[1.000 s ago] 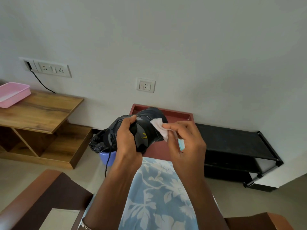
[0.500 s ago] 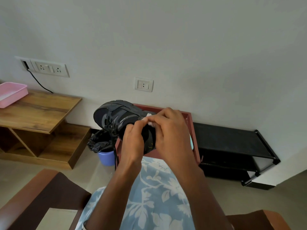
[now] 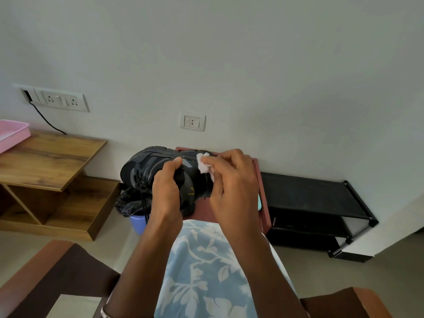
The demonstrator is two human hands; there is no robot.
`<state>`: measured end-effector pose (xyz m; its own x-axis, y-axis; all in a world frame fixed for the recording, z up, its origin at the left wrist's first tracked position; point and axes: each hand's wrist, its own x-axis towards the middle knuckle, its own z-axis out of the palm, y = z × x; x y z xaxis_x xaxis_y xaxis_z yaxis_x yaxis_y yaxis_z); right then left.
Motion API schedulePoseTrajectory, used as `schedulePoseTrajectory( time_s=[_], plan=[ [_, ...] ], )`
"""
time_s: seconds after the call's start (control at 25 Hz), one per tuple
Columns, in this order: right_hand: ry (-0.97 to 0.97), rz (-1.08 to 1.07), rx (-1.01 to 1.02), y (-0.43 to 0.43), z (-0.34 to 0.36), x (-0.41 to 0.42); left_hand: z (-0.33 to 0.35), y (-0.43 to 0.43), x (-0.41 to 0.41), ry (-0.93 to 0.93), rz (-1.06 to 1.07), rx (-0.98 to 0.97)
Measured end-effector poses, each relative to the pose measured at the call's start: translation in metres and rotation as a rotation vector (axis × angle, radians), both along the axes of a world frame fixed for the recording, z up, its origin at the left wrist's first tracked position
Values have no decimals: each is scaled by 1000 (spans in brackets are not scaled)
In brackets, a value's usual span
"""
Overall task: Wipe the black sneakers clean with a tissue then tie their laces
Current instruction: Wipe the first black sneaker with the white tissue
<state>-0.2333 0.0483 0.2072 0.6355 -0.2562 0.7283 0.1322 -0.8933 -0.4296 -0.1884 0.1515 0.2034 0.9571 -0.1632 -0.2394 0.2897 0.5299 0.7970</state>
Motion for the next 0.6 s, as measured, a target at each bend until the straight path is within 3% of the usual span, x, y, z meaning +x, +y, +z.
schedulePoseTrajectory(
  time_s=[0.32, 0.48, 0.6],
  plan=[
    [-121, 85, 148, -3, -33, -8, 23, 4, 6, 64, -73, -131],
    [-144, 97, 180, -13, -5, 2, 34, -2, 0, -16, -257, -158],
    [-184, 136, 172, -10, 4, 7, 34, -11, -6, -141, -299, -42]
  ],
)
